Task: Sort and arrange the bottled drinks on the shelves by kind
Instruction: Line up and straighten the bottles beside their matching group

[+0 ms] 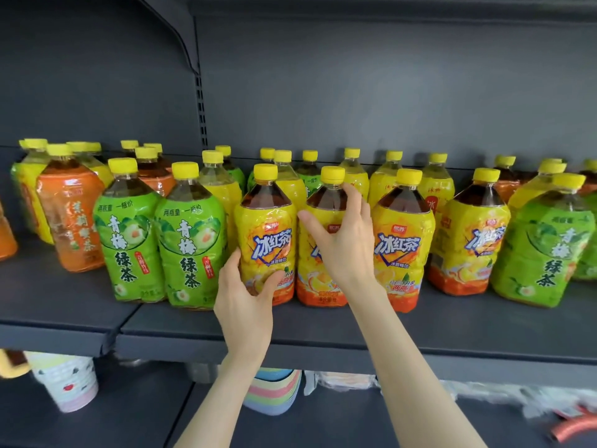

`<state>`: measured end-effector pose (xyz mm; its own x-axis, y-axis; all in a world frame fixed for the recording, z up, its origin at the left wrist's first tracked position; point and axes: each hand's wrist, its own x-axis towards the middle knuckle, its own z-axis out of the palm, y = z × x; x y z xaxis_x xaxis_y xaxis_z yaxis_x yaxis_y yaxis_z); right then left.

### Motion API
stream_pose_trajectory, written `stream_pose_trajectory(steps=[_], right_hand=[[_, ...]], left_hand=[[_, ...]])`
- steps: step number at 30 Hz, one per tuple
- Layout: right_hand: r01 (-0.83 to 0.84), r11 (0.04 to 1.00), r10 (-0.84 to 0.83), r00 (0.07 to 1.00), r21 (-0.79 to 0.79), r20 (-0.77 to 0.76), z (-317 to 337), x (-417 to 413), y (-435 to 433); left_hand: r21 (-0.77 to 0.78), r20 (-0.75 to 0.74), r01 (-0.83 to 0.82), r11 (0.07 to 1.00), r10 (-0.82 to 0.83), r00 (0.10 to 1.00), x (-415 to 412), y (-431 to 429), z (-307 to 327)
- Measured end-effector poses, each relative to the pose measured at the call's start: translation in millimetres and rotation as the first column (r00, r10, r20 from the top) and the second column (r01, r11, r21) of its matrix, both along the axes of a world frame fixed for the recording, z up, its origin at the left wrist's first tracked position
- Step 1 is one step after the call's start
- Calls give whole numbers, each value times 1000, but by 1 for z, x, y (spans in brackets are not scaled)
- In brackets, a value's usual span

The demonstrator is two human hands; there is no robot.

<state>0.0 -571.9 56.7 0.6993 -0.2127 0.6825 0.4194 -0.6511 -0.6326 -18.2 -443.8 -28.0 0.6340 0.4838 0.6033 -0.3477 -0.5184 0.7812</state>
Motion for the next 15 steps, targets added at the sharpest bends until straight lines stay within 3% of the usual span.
stream_pose_trajectory(steps=[11,13,15], right_hand=[[60,996,-67,994,73,89,-10,-43,-5],[-39,982,27,997,184,67,-17,-47,-11],[-209,885,231,973,416,-3,-29,-53,-16]], left_hand=[[-143,138,167,976,-148,979,-28,7,-13],[-145,179,232,962,-205,962,-36,11,-15],[-176,165,290,941,-262,951,-38,15,-13]])
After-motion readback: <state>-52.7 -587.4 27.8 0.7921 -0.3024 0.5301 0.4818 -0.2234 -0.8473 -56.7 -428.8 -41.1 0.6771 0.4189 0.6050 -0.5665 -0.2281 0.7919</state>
